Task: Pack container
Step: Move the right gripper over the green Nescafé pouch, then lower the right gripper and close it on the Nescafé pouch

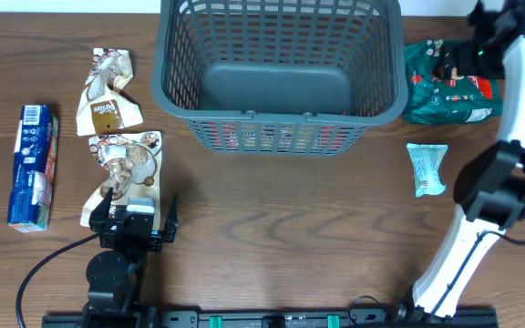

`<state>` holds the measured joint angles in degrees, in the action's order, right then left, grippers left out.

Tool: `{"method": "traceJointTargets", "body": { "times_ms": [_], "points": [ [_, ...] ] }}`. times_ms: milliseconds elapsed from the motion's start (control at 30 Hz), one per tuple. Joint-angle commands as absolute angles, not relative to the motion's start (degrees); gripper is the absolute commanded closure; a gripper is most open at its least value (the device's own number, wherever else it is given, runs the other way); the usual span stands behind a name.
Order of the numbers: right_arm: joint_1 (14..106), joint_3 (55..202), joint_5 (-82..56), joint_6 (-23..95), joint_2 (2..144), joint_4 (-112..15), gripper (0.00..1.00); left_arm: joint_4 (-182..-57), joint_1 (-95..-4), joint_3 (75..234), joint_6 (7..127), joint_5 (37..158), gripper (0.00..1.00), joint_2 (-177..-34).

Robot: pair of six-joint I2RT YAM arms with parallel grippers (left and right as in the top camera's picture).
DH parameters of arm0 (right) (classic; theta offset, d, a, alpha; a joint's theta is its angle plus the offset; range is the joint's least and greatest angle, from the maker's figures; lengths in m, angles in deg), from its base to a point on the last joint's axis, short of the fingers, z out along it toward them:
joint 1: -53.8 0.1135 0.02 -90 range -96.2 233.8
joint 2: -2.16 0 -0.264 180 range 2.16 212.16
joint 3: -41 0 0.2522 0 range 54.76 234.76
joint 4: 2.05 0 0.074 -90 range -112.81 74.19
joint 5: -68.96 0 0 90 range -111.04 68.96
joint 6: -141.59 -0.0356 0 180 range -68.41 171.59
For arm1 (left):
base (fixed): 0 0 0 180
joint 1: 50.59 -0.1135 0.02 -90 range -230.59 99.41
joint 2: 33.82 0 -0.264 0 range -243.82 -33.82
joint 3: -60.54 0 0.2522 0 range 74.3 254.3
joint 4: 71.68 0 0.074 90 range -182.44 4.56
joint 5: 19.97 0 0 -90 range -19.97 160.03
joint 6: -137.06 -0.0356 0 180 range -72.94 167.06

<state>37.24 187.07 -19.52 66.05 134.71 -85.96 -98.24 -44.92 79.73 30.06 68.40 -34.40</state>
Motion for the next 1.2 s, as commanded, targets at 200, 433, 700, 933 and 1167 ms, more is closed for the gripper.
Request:
{"method": "traceJointTargets", "body": {
  "times_ms": [200,433,700,933,1167],
  "points": [
    [40.19,187.49,-19.78,72.35,141.42,-82.75,0.01,-98.63,-45.16,78.35,29.08,68.99,0.01,-34.05],
    [40.19,187.45,-21.03,72.67,141.42,-80.06,0.01,-98.63,-45.16,78.35,29.08,68.99,0.01,-34.05],
    [37.79,187.21,-23.24,70.01,141.64,-79.01,0.01,-98.63,-45.16,78.35,29.08,68.97,0.01,-34.05],
    [35.08,187.03,-25.29,60.37,142.85,-78.60,0.01,-98.63,-45.16,78.35,29.08,68.99,0.01,-34.05],
    [35.82,187.03,-24.00,60.48,144.92,-79.64,0.01,-98.63,-45.16,78.35,29.08,68.99,0.01,-34.05]
  ]
}}
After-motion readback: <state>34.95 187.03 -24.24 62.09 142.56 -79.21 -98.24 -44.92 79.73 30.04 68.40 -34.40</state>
